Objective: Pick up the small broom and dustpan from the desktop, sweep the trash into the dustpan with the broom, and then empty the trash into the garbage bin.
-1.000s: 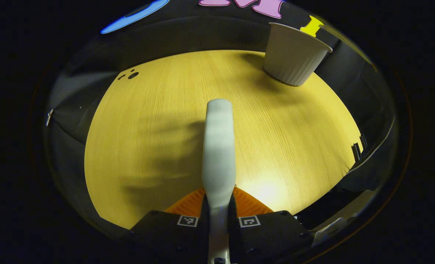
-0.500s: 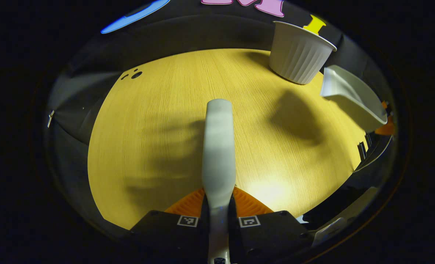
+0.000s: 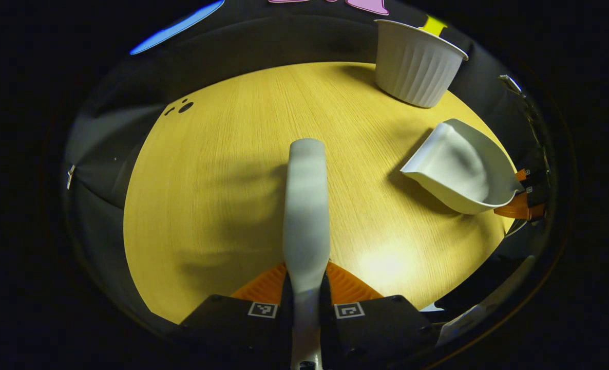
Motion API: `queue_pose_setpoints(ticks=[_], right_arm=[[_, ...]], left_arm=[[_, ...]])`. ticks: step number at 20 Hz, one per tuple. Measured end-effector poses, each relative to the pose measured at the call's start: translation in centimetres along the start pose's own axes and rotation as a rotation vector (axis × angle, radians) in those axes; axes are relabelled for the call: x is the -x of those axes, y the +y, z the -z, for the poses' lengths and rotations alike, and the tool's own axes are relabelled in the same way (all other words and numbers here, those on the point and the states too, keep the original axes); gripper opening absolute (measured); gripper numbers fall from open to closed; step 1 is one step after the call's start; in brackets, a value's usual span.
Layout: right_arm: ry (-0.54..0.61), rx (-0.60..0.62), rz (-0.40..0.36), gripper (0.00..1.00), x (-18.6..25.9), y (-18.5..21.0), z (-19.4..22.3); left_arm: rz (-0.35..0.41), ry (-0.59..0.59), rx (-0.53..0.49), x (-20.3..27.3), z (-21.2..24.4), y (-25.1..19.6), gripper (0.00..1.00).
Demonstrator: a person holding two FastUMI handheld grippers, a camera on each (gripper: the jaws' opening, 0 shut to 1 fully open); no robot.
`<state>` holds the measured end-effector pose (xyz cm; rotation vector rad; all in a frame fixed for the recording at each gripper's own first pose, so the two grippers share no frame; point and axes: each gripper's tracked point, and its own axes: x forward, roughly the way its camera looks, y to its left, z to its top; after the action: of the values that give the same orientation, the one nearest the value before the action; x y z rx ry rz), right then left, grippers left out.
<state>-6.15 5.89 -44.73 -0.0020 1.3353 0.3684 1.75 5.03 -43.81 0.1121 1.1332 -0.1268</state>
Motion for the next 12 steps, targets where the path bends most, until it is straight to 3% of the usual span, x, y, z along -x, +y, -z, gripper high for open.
queue_pose_setpoints(ticks=[1, 2, 3, 4, 7, 8, 9, 11, 12], right_arm=[[0.000, 0.001, 0.007, 0.40, -0.5, 0.0, 0.2], [0.002, 0.003, 0.012, 0.35, -0.7, -0.1, 0.3], [0.001, -0.002, 0.020, 0.40, -1.0, -0.1, 0.3], [0.004, -0.008, 0.020, 0.35, -1.2, -0.1, 0.6], [0.003, -0.015, 0.012, 0.36, -1.9, 0.3, 0.7], [0.002, -0.013, 0.012, 0.40, -2.1, 0.4, 0.7], [-0.002, -0.012, 0.011, 0.37, -2.2, 0.4, 0.6], [-0.001, -0.017, 0.005, 0.41, -2.3, 0.4, 0.8], [0.006, -0.020, 0.001, 0.37, -2.3, 0.6, 0.8]], left_arm=[[-0.004, 0.001, -0.002, -0.1, 0.0, 0.1, 0.26], [-0.007, 0.002, -0.001, -0.3, 0.1, 0.0, 0.26], [-0.008, 0.003, 0.002, -0.4, 0.1, 0.0, 0.26], [-0.011, 0.006, 0.004, -0.3, 0.3, -0.1, 0.24], [-0.018, 0.003, 0.006, -0.5, 0.2, -0.1, 0.27], [-0.018, 0.004, 0.003, -0.6, 0.2, -0.1, 0.29], [-0.019, 0.004, -0.002, -0.6, 0.2, -0.2, 0.26], [-0.023, 0.013, -0.014, -0.6, 0.3, -0.1, 0.27], [-0.030, 0.015, -0.020, -0.7, 0.3, -0.1, 0.30]])
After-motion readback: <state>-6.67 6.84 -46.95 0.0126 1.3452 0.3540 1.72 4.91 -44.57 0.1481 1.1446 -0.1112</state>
